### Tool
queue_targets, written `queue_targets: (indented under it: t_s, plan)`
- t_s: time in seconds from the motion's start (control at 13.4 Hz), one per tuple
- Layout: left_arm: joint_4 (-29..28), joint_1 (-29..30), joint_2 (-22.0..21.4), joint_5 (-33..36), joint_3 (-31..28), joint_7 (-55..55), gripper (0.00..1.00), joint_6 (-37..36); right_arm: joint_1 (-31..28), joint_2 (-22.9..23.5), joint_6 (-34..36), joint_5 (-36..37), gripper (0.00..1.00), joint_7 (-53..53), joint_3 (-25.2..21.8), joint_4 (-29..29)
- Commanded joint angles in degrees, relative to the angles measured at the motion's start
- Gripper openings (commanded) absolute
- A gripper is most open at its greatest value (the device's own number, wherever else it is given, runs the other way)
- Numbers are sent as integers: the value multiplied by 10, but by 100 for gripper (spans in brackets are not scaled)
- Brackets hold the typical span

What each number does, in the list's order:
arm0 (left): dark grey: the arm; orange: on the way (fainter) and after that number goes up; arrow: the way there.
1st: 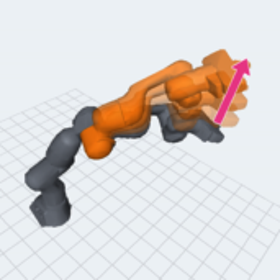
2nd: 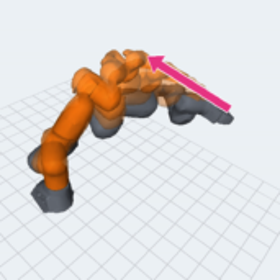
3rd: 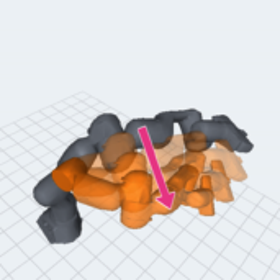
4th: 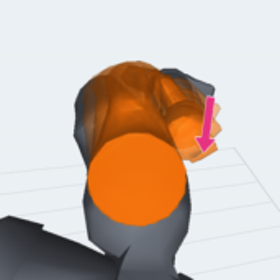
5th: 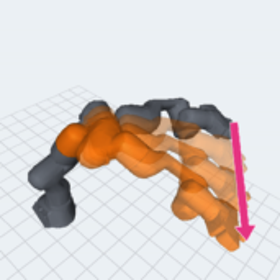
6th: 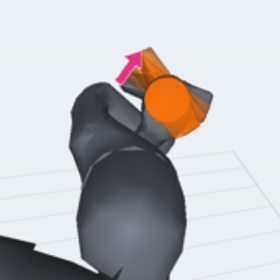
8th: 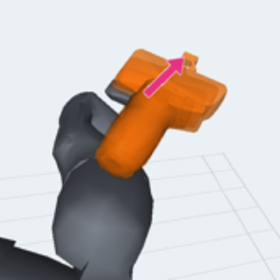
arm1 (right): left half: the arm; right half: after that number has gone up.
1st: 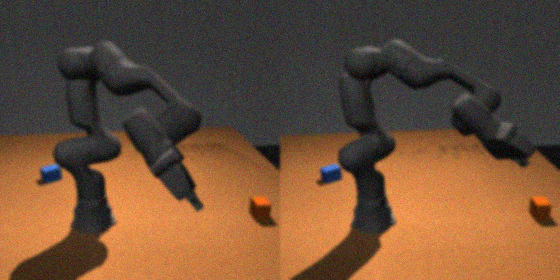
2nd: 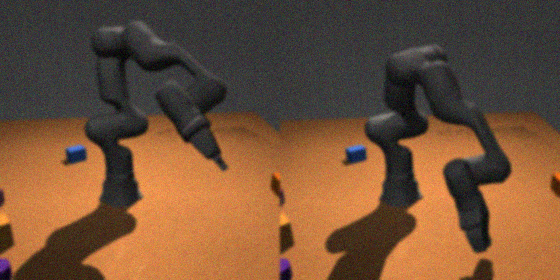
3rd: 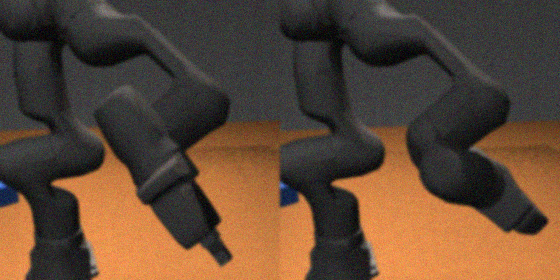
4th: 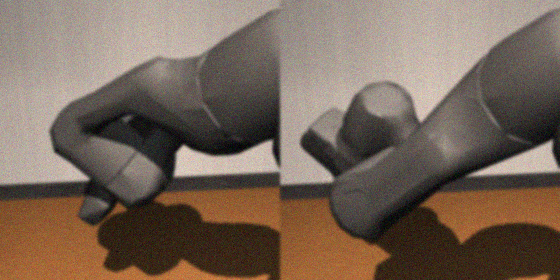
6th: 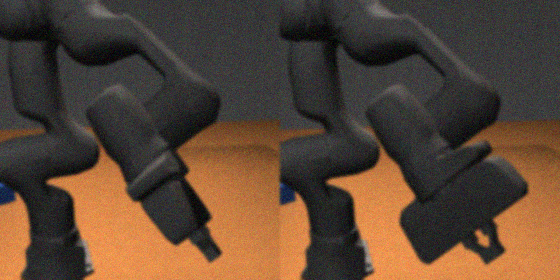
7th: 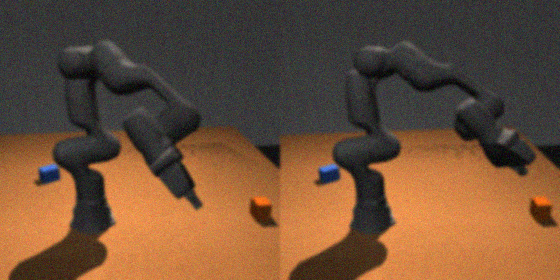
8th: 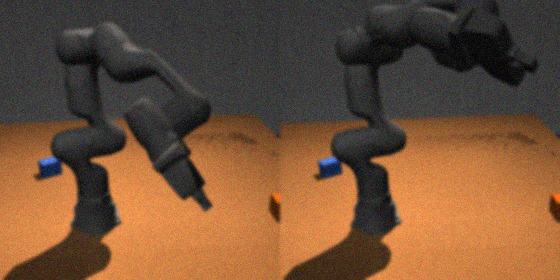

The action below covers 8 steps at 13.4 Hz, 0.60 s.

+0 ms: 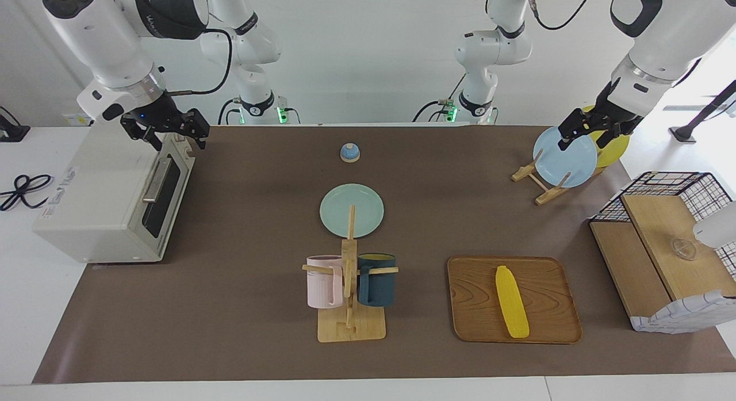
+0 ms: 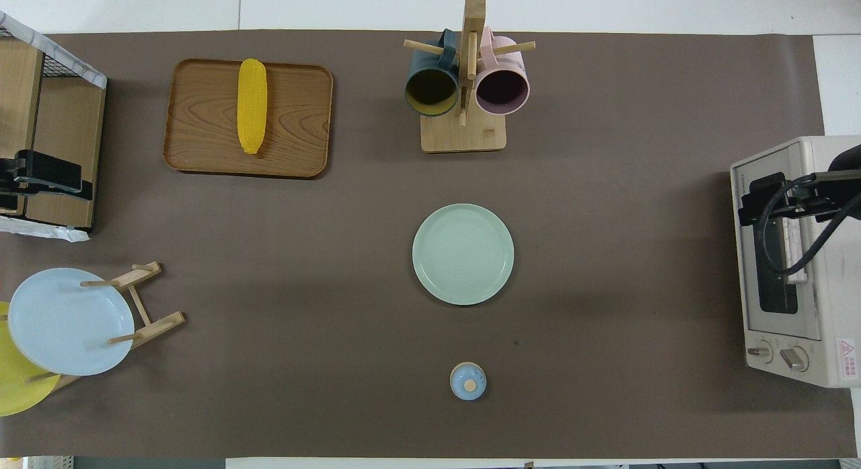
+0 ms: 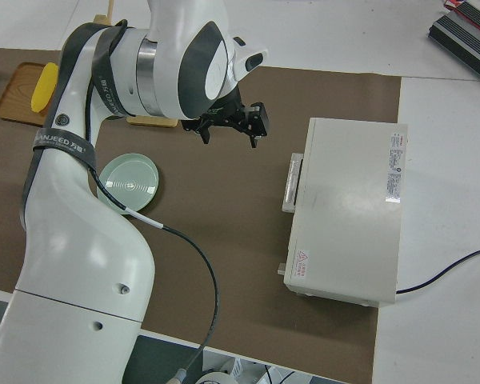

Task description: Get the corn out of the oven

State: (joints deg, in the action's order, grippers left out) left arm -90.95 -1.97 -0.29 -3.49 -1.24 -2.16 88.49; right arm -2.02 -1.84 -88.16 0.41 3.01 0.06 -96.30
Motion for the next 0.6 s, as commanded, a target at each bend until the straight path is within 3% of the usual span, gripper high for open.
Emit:
queue_targets:
  t_s: [0.0,0.15,0.52]
  plan:
    - [-20,-8,-17,10,-5,2,100,12,-10,0,-2,2,100,15,8,5]
    - [-23,-14,-17,50,0,13,100,15,-10,0,-2,2,100,15,8,5]
    - [-22,-14,-18,53,2,21,100,19,-9,0,-2,2,100,14,8,5]
